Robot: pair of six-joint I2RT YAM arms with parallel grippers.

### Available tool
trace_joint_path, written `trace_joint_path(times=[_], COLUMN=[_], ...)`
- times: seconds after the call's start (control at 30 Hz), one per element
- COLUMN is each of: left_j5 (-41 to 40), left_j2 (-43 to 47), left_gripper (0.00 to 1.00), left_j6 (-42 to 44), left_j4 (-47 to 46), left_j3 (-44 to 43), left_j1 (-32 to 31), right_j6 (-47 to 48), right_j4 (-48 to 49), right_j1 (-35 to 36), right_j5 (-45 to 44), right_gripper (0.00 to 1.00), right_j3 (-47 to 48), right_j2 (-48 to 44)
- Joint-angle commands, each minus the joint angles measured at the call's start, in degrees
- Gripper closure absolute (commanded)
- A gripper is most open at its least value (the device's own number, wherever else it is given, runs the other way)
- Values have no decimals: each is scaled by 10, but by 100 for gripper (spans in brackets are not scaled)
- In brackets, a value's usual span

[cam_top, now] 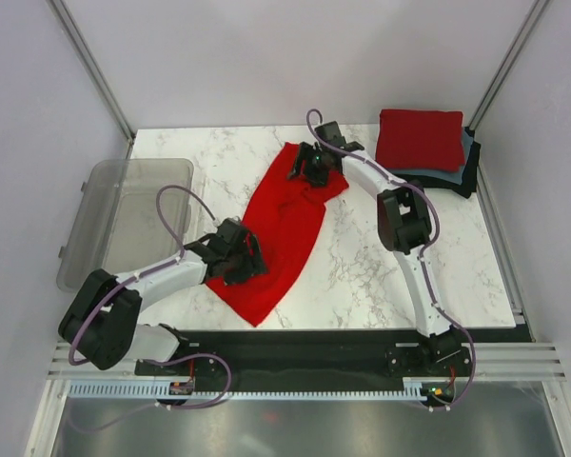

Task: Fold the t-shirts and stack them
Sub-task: Fold the tshirt

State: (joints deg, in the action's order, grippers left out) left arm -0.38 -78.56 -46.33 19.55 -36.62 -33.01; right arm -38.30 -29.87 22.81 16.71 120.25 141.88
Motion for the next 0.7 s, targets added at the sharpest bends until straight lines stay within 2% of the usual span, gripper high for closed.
trace_joint_path(times=[0.0, 0.1, 0.3, 0.47, 0.57, 0.67], left_j5=[114, 129, 157, 170, 163, 125], left_j2=[-44, -50, -83, -139, -148, -118], left_gripper=[22, 22, 21, 21, 21, 21], left_j6=[-87, -127, -222, -227, -217, -193], left_j4=[-7, -29, -105, -116, -110, -45], left_j3=[58, 49, 0, -54, -66, -100], left_j1=[-44, -77, -170, -209, -214, -219], right_j6=[52, 35, 29, 46, 53, 52], right_j4=[-77, -61, 58, 121, 139, 148], right_j1=[-14, -23, -27, -27, -28, -28], right_j5=[-53, -41, -41, -42, -38, -36], right_gripper=[27, 25, 20, 11, 11, 11], right_j3=[126, 196, 189, 189, 186, 170], right_j2=[133, 182, 190, 189, 183, 150])
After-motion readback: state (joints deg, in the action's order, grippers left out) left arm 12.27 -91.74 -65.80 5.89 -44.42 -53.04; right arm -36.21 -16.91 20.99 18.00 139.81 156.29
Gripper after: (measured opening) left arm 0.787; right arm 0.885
